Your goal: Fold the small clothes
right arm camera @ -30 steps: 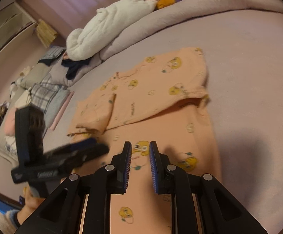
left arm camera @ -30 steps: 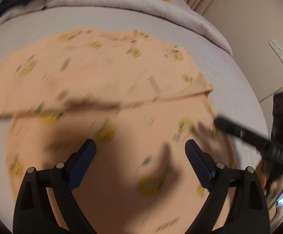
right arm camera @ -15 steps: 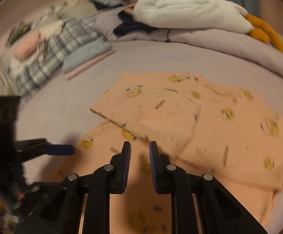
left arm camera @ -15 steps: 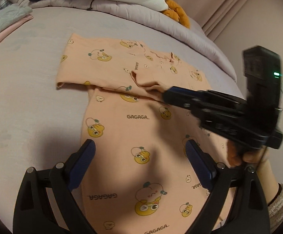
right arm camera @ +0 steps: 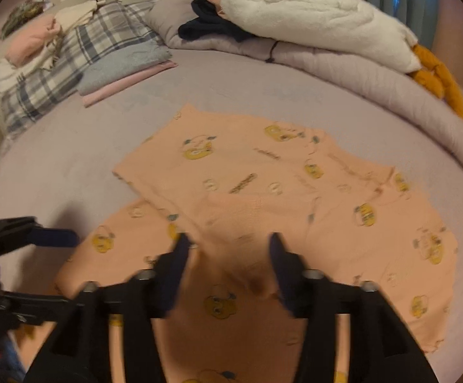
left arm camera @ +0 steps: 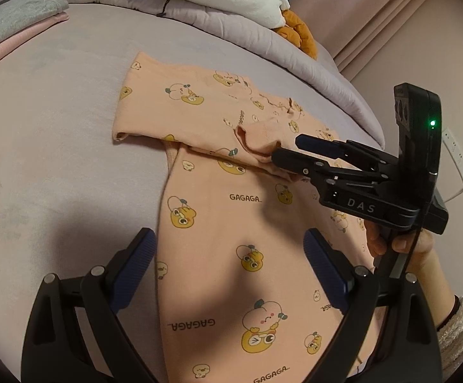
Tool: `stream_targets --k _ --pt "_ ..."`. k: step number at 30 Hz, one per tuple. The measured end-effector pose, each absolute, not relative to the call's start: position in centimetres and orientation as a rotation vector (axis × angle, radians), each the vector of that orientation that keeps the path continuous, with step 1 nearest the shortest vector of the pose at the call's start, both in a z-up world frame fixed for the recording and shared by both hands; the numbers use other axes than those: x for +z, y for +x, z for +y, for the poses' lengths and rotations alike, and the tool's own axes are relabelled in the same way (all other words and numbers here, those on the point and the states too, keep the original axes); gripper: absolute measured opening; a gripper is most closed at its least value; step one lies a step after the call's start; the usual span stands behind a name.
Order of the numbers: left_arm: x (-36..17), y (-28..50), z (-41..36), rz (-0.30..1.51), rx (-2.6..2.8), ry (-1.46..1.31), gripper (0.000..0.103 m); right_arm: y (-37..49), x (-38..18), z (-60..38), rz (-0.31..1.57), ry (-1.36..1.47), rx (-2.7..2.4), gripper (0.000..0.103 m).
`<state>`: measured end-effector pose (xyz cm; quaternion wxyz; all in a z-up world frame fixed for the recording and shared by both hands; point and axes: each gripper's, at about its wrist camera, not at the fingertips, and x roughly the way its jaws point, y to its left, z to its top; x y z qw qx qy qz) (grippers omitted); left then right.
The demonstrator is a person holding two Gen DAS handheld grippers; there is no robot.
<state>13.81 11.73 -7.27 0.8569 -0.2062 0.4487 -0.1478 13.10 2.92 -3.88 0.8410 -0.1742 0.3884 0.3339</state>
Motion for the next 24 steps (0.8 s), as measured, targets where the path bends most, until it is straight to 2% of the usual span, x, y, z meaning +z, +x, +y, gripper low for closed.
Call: stream_targets --k 8,10,11,14,20,24 --pt "-7.8 13.5 12.5 0.956 -0.295 -0.455 0.094 13.1 -3.9 3.8 0.818 -0.438 0.757 0.056" --pt "-8.0 13.5 12.7 0.960 -0.295 -0.474 0.094 13.2 -4.6 4.6 0.835 -0.479 0.756 0.053" --pt "-8.0 13.4 12.8 0.960 -0.295 -0.480 0.094 13.3 -4.9 4.9 0.842 -0.499 0.752 0.046" --pt "-7.8 13.2 12.9 0.961 -0.290 -0.478 0.094 13.9 -5.5 5.3 0.867 -0.506 0.753 0.012" --pt "-7.7 13.3 13.3 0.958 -0.284 -0.485 0.094 15.5 -2.4 -1.5 0.806 -0.125 0.700 0.008" --pt "-7.8 13.4 12.9 0.958 -0.287 -0.493 0.094 16.3 -3.7 -9.9 0.822 0.245 0.624 0.008"
